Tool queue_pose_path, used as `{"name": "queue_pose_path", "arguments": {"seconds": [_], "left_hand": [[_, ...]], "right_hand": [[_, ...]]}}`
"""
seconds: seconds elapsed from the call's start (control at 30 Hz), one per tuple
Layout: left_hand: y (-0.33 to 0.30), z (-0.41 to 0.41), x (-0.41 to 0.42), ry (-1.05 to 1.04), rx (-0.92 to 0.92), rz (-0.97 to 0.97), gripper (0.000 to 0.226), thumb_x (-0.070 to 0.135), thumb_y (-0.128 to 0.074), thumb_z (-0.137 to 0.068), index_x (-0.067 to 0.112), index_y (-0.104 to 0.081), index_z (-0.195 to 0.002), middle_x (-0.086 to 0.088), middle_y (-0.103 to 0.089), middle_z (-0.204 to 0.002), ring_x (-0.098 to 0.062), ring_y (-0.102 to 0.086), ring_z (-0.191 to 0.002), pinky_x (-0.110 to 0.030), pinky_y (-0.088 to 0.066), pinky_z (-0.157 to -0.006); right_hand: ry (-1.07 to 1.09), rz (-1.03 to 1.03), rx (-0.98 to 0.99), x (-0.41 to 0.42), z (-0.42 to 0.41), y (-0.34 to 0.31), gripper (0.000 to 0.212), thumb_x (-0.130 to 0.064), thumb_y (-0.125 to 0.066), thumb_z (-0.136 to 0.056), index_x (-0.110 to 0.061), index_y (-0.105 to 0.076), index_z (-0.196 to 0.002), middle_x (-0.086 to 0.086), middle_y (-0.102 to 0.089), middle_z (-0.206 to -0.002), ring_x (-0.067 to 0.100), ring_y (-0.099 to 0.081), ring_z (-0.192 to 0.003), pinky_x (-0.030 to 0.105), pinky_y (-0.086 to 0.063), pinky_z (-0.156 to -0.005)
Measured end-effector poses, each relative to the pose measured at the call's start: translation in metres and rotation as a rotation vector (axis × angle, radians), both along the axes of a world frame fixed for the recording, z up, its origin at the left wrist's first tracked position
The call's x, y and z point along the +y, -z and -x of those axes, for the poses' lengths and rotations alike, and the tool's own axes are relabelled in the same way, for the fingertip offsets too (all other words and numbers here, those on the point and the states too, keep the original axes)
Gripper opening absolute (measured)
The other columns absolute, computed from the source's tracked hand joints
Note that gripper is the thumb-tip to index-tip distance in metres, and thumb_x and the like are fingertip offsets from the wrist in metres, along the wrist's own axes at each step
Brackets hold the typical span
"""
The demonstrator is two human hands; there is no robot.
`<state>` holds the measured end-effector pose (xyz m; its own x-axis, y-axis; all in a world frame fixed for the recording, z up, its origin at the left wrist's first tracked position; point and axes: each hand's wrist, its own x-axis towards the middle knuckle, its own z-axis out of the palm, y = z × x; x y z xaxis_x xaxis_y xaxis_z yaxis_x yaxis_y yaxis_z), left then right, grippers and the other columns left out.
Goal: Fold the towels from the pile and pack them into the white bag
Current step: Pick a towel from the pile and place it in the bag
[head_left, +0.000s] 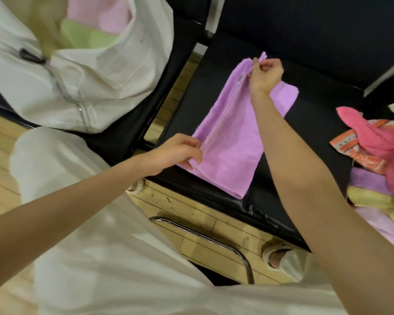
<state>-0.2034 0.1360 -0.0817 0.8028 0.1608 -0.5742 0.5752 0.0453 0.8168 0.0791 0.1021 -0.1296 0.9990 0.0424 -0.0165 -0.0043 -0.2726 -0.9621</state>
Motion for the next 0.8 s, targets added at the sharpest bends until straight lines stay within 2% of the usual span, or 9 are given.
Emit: {"name": "queue_pose_path", "arguments": {"seconds": [0.07,0.13,0.23,0.3,0.4,0.5,0.63,0.73,0.8], "left_hand": [[0.005,0.003,0.007,0.001,0.050,-0.036,0.014,0.013,-0.064,-0.070,0.006,-0.052,-0.073,-0.011,-0.046,-0.077,-0.019,-0.061,-0.074,-0.022,-0.051,-0.060],[0.009,0.006,0.011,0.024,0.099,-0.174,0.014,0.011,-0.062,-0.080,0.005,-0.051,-0.074,-0.007,-0.057,-0.069,-0.012,-0.065,-0.064,-0.021,-0.047,-0.055],[0.018,0.014,0.015,0.137,0.099,-0.569,0.016,0.018,-0.060,-0.085,0.002,-0.061,-0.083,-0.011,-0.067,-0.071,-0.020,-0.064,-0.063,-0.032,-0.050,-0.059],[0.020,0.020,0.014,0.208,0.105,-0.793,0.019,0.024,-0.059,-0.086,0.005,-0.061,-0.084,-0.009,-0.063,-0.071,-0.025,-0.062,-0.067,-0.035,-0.051,-0.061],[0.018,0.024,0.007,0.267,0.097,-1.021,0.020,0.026,-0.059,-0.086,0.008,-0.054,-0.091,-0.002,-0.052,-0.074,-0.023,-0.057,-0.072,-0.034,-0.052,-0.064],[0.025,0.027,0.004,0.313,-0.090,-1.186,0.029,0.017,-0.065,-0.081,0.007,-0.054,-0.106,-0.009,-0.052,-0.100,-0.025,-0.053,-0.091,-0.036,-0.049,-0.073],[0.026,0.030,0.002,0.529,-0.392,-1.167,0.032,0.001,-0.065,-0.076,0.005,-0.063,-0.107,-0.013,-0.057,-0.114,-0.031,-0.055,-0.103,-0.045,-0.050,-0.083],[0.025,0.032,-0.003,0.607,-0.426,-1.086,0.026,0.006,-0.060,-0.084,0.005,-0.064,-0.109,-0.009,-0.060,-0.115,-0.025,-0.058,-0.104,-0.037,-0.049,-0.087],[0.027,0.034,-0.003,0.634,-0.386,-1.053,0.026,0.008,-0.056,-0.088,0.007,-0.063,-0.113,-0.005,-0.061,-0.116,-0.022,-0.059,-0.104,-0.035,-0.048,-0.088]], "right_hand": [[-0.016,0.023,-0.005,0.010,0.003,0.006,0.030,-0.015,-0.068,-0.086,-0.021,-0.045,-0.069,0.007,-0.065,-0.075,0.024,-0.068,-0.070,0.031,-0.057,-0.066],[-0.045,0.066,0.000,0.016,0.005,0.014,0.031,-0.014,-0.067,-0.087,-0.021,-0.043,-0.069,0.007,-0.063,-0.075,0.022,-0.067,-0.065,0.027,-0.056,-0.059],[-0.102,0.162,-0.027,0.018,0.015,0.017,0.035,-0.014,-0.066,-0.088,-0.023,-0.039,-0.067,0.000,-0.058,-0.076,0.020,-0.065,-0.072,0.022,-0.055,-0.066],[-0.179,0.284,-0.076,0.012,0.025,0.012,0.033,-0.015,-0.064,-0.089,-0.024,-0.039,-0.069,0.001,-0.057,-0.084,0.015,-0.060,-0.080,0.008,-0.045,-0.069],[-0.307,0.412,-0.093,-0.010,0.049,0.007,0.009,-0.011,-0.059,-0.090,-0.013,-0.051,-0.093,0.007,-0.056,-0.101,0.011,-0.051,-0.086,0.008,-0.036,-0.068],[-0.448,0.474,-0.125,-0.050,0.082,0.009,0.023,-0.004,-0.058,-0.088,-0.003,-0.054,-0.111,0.012,-0.051,-0.117,0.011,-0.051,-0.089,0.012,-0.039,-0.076],[-0.603,0.533,-0.182,-0.117,0.131,0.009,0.017,-0.002,-0.058,-0.086,-0.005,-0.060,-0.102,0.012,-0.054,-0.110,0.015,-0.057,-0.086,0.023,-0.047,-0.078],[-0.800,0.594,-0.263,-0.163,0.161,0.000,0.018,0.001,-0.057,-0.082,-0.008,-0.064,-0.096,0.001,-0.054,-0.101,0.014,-0.056,-0.089,0.031,-0.050,-0.077],[-0.928,0.678,-0.279,-0.186,0.178,-0.009,0.029,0.005,-0.055,-0.079,-0.008,-0.065,-0.103,0.001,-0.060,-0.107,0.018,-0.056,-0.100,0.035,-0.049,-0.086]]}}
